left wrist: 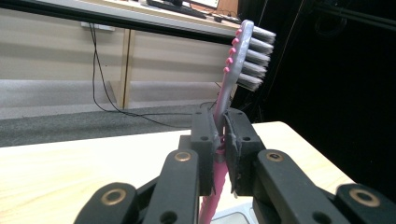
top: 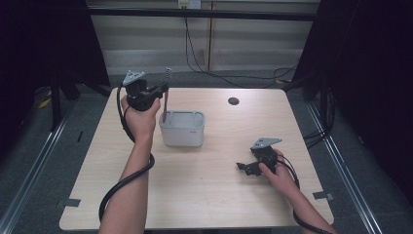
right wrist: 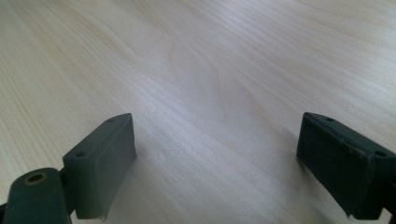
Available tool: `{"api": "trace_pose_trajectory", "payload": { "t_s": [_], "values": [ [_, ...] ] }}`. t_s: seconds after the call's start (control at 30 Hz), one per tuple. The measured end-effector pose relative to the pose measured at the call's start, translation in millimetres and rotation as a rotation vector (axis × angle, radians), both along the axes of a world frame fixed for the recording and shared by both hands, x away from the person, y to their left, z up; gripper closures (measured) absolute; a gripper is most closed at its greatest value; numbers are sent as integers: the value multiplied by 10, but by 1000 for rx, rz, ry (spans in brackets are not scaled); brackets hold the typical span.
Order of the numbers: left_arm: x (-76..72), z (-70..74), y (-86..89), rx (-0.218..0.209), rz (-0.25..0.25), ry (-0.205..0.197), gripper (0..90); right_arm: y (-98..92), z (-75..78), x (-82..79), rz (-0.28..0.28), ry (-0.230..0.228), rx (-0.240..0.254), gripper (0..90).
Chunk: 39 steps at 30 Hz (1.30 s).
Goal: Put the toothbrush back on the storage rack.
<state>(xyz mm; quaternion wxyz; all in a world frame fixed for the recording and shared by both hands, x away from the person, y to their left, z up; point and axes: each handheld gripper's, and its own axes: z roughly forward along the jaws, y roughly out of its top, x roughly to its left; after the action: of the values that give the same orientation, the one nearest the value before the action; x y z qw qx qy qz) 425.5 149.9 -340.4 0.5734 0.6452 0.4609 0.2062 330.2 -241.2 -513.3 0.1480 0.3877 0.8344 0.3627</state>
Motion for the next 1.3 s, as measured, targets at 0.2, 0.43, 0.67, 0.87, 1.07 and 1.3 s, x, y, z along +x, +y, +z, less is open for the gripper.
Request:
{"api": "trace_pose_trajectory", "payload": {
  "t_s": [0.2, 0.43, 0.67, 0.87, 1.07, 1.3],
  "values": [
    [0, -49, 7, 2, 8, 5, 828, 1, 0, 0, 0, 0, 0, 111],
    [-2, -96, 23, 7, 15, 7, 827, 1, 0, -2, 1, 0, 0, 111],
    [-11, -160, 33, 2, 27, 17, 827, 0, -1, -2, 4, -2, -3, 111],
    [-15, -222, 34, -4, 34, 23, 827, 0, -1, -2, 4, -2, -4, 111],
    [-24, -269, 46, -3, 37, 28, 826, 0, -1, -2, 4, -2, -4, 111],
    [-41, -363, 58, -2, 41, 38, 825, -2, 0, -2, 6, -3, -5, 111]
  ]
}}
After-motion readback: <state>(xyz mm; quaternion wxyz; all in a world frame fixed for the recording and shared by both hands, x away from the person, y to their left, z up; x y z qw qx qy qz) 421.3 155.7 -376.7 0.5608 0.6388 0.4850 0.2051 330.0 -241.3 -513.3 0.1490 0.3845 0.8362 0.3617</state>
